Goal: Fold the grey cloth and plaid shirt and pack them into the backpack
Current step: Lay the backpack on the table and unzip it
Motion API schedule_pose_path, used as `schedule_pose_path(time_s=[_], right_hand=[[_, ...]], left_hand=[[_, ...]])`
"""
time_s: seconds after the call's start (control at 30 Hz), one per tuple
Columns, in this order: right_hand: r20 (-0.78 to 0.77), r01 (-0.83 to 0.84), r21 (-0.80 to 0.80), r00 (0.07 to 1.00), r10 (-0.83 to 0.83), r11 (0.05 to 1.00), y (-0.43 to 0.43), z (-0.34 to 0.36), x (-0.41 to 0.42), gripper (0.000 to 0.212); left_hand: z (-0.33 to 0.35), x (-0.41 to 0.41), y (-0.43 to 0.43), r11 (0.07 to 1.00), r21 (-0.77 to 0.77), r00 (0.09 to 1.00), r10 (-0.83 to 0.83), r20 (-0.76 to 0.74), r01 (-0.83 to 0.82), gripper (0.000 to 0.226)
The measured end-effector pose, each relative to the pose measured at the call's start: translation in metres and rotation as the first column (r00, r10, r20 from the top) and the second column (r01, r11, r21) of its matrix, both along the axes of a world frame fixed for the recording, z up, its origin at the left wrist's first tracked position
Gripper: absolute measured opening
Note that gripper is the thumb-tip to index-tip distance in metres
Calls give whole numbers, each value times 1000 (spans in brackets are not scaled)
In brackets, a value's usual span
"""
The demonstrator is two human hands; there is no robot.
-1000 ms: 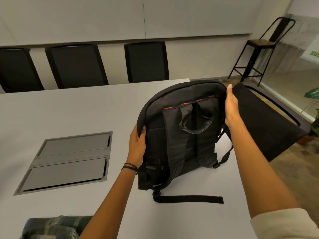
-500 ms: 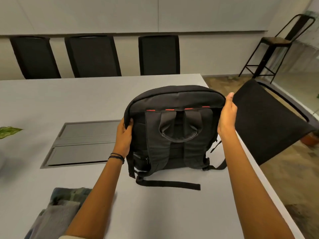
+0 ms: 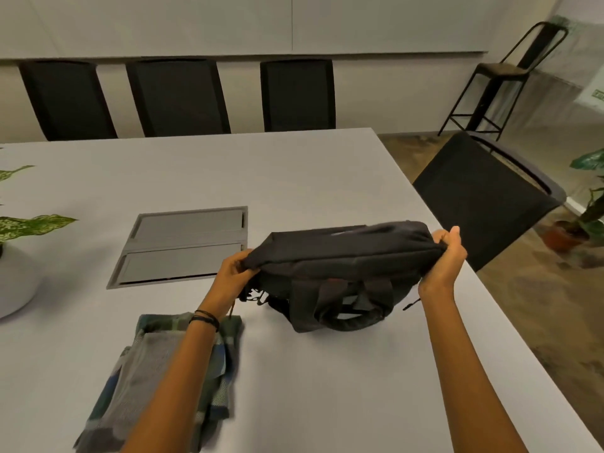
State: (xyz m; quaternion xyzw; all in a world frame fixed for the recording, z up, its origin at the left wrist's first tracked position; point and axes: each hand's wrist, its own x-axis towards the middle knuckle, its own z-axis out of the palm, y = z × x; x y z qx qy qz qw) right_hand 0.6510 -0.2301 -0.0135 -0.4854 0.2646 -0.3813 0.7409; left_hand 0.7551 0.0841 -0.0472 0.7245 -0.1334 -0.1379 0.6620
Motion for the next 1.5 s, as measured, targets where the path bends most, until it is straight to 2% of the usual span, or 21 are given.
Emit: schedule_pose_path(time_s=[0.1, 0.17, 0.23, 0.37, 0.53, 0.73, 0.97, 1.1, 1.2, 1.27, 1.37, 1.5], right_hand=[[12, -7, 32, 1000, 7, 999, 5, -21, -30, 50], [11, 22, 33, 1000, -22, 999, 10, -34, -49, 50], [-21, 64, 6, 998, -64, 998, 15, -46, -65, 48], [-69, 113, 16, 991, -111, 994, 31, -69, -93, 48], [-135, 163, 6, 978, -160, 987, 59, -88, -129, 55], [-342, 212, -117, 908, -240, 970, 85, -123, -170, 47], [-520, 185, -150, 821, -237, 971, 101, -157, -207, 45], [-566, 122, -181, 798, -205, 976, 101, -168, -222, 38], [-577, 54, -255, 793, -197, 965, 97, -166, -227, 8], [-587, -28, -314, 792, -170, 949, 90, -168, -229, 21], [-671, -243, -402, 734, -104, 883, 79, -171, -227, 30], [-755, -365, -378, 653, -55, 850, 68, -164, -212, 39]], left_hand=[[-8, -16, 11, 992, 78, 995, -98, 23, 96, 60], [-12, -25, 20, 974, 141, 982, -185, 33, 178, 56], [-19, -34, 27, 963, 141, 971, -236, 31, 229, 53], [-34, -52, 41, 954, 109, 960, -280, -10, 279, 69], [-62, -65, 61, 900, 182, 918, -388, -81, 397, 66], [-103, -86, 74, 854, 273, 897, -429, -110, 442, 55], [-135, -109, 75, 812, 345, 881, -453, -137, 471, 62], [-143, -111, 77, 753, 440, 858, -506, -89, 490, 70], [-130, -106, 74, 615, 523, 772, -619, -145, 590, 72], [-120, -101, 71, 522, 553, 722, -652, -233, 649, 76], [-111, -97, 61, 408, 577, 655, -685, -319, 708, 64], [-96, -113, 32, 464, 535, 669, -684, -290, 706, 36]])
